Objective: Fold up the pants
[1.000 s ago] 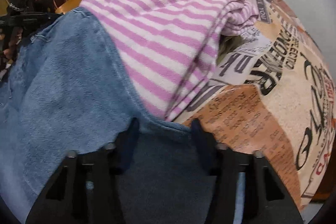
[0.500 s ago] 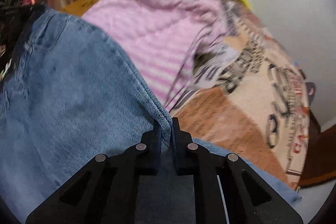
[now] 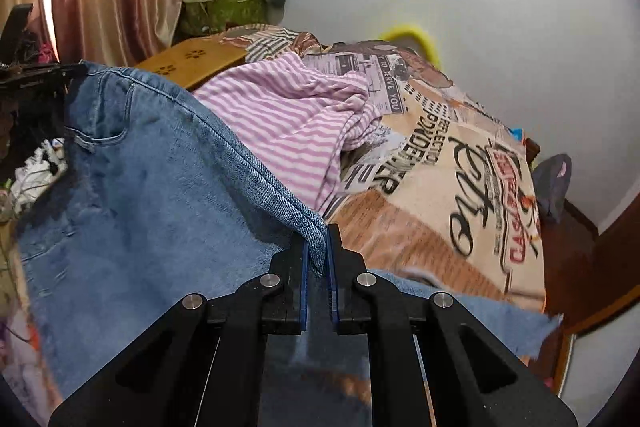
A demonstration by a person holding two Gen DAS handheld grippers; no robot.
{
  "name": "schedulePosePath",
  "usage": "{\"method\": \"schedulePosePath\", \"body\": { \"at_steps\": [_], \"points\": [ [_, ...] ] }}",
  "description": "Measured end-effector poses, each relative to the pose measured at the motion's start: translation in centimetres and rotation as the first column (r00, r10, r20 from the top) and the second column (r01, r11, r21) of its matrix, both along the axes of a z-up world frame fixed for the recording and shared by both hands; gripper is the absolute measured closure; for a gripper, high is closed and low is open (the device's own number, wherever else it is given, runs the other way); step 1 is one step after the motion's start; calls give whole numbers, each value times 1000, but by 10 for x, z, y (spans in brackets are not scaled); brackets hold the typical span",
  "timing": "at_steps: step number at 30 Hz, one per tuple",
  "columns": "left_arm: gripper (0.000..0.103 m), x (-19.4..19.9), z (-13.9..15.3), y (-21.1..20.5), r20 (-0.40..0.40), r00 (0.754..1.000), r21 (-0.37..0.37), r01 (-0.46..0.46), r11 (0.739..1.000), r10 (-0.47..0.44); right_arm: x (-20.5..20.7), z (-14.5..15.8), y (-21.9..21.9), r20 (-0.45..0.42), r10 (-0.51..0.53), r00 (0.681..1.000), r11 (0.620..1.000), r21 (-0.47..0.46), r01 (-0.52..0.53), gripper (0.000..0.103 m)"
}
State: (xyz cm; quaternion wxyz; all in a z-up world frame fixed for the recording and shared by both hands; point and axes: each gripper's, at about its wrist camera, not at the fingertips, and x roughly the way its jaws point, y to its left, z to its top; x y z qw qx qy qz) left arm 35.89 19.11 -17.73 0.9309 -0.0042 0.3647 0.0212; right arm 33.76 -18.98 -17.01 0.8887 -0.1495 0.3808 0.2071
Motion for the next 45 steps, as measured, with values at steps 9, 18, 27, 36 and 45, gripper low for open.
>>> {"method": "schedulePosePath", "body": {
  "at_steps": [9,18,27,36,45],
  "points": [
    [97,-76,11,-8,27,999,-13,37,999,-37,-81,0,-6,-24,-6,1000,999,38,7,96],
    [97,-150,-11,-2,-6,1000,-60,23,998,-23,-143,-27,-5,-75,2,997,998,70,4,96],
    [96,-195,-70,-6,-124,992,-52,-14,999,7,-169,-55,-6,-116,-43,992,993,101,55,96],
    [94,-212,-108,-11,-224,974,-25,-50,998,44,-179,-74,-1,-116,-63,991,994,81,72,91],
    [94,-225,-50,3,-133,985,3,-110,994,110,-193,-58,-17,-114,-72,991,992,95,83,78]
  ]
}}
